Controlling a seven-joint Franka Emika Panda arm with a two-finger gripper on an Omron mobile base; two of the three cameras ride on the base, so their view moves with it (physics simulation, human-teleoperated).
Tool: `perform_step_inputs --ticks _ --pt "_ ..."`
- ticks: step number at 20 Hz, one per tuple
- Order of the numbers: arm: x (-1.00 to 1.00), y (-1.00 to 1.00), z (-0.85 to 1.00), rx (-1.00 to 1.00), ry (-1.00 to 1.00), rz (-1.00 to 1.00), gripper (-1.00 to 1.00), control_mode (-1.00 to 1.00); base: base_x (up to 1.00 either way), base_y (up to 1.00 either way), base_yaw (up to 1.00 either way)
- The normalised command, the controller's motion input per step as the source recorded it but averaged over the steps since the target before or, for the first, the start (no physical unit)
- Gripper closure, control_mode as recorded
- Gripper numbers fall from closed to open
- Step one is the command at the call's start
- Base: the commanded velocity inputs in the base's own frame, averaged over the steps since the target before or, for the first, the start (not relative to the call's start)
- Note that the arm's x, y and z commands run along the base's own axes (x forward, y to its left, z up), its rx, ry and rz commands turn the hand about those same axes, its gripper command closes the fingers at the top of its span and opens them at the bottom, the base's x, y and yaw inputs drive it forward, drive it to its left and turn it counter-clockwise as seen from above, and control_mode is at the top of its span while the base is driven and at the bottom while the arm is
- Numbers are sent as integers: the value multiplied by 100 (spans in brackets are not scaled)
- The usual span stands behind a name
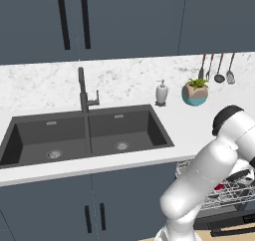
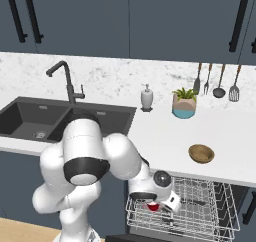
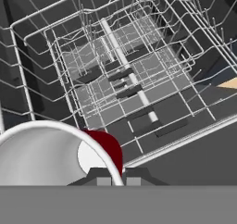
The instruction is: Pick up the cup and bowl from the counter, place them in the dishwasher, and close the dishwasher door.
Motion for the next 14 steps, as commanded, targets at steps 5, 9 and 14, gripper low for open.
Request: perform_step_inputs --ticks 5,9,14 --pt "0 -18 -20 0 0 0 100 -100 0 0 0" --pt "7 -30 -18 0 0 0 100 -100 0 0 0" --pt "15 -18 -35 0 0 0 100 -100 0 0 0"
